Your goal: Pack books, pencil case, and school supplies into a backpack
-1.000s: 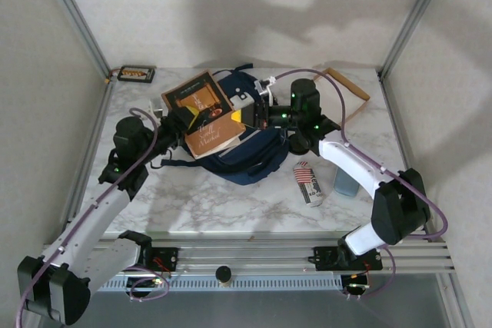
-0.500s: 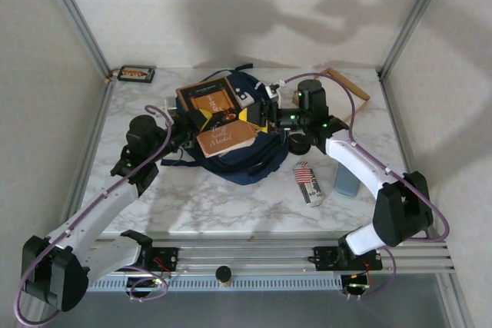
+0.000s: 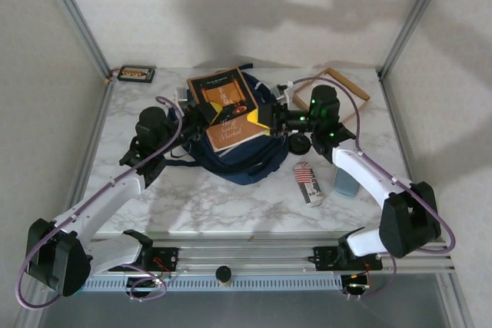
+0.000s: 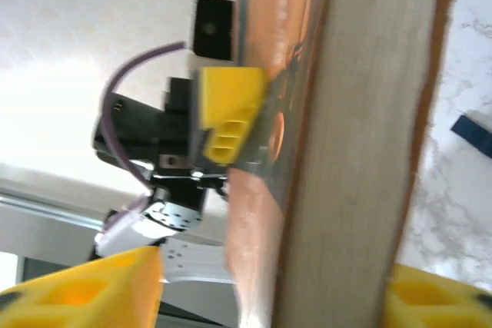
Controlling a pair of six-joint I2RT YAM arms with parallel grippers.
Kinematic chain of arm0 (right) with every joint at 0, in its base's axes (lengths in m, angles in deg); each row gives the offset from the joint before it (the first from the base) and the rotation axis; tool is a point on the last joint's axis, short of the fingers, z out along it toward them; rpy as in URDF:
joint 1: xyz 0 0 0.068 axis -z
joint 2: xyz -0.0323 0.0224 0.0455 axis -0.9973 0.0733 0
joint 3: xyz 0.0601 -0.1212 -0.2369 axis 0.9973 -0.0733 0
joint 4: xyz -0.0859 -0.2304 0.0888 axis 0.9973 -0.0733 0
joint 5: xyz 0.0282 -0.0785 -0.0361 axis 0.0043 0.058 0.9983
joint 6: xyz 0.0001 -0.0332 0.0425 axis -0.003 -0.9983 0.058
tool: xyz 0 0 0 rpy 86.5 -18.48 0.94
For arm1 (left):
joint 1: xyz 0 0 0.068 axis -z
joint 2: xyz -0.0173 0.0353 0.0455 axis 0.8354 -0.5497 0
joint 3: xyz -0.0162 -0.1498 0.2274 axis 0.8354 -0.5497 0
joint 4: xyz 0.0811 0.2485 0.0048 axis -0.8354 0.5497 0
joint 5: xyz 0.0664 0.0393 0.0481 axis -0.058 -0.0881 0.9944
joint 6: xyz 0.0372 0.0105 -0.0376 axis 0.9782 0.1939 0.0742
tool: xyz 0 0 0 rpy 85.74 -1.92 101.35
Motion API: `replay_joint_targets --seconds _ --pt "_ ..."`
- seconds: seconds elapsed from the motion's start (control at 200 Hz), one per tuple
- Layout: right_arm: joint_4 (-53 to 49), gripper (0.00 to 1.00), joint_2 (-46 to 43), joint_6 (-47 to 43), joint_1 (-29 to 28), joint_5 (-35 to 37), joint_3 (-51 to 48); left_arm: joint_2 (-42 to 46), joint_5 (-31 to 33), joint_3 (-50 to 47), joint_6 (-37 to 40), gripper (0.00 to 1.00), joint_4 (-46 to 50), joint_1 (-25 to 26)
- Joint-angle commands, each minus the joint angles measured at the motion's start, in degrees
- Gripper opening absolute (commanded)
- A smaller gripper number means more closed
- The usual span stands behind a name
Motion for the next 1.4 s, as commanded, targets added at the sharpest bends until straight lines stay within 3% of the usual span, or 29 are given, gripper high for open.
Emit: replay_joint_targets --seconds 0.0,0.145,0.195,0.335,0.456,0.556,0.766,0.856,1.046,1.227,1.392 --pt "0.4 0.41 -1.4 -0.4 0.7 -0.6 -0.5 0.4 3.0 2.9 5.3 0.00 3.0 0.4" --pt "-6.4 0.08 -1.7 -5.8 2.2 2.1 0.7 -0.7 3.1 3.0 6.6 0.00 4.7 0.7" --pt "-10.5 0.00 -1.9 -9.2 2.8 3.2 2.0 -1.0 3.1 3.5 7.8 0.09 5.8 1.0" --pt "-22.5 0.00 -4.0 -17.7 6.5 8.6 4.1 -1.2 5.7 6.1 14.9 0.59 13.7 2.0" --pt "-29.1 0.00 -7.5 -20.9 12.4 14.6 2.6 -3.0 16.3 10.2 26.9 0.69 27.2 6.6" --pt "-34.0 0.00 -9.9 -24.7 16.9 17.4 2.0 -8.0 23.6 13.8 33.5 0.72 35.0 11.3" --pt "-35.7 0.00 -14.2 -25.6 27.9 16.1 -2.7 -19.1 37.5 20.1 47.1 0.75 39.7 20.4" --pt "-35.7 0.00 -15.1 -25.8 30.6 14.5 -3.9 -24.9 35.9 23.5 50.3 0.69 41.4 21.4" --pt "-36.8 0.00 -15.3 -26.4 35.8 13.6 -5.0 -32.8 34.9 27.9 55.7 0.63 40.2 28.3" --pt "-34.6 0.00 -15.3 -25.0 38.7 11.2 -6.5 -40.9 36.5 33.8 56.3 0.58 42.1 28.5" --pt "-34.4 0.00 -15.4 -25.5 39.4 10.7 -7.1 -45.9 34.1 36.1 57.5 0.57 41.2 28.3"
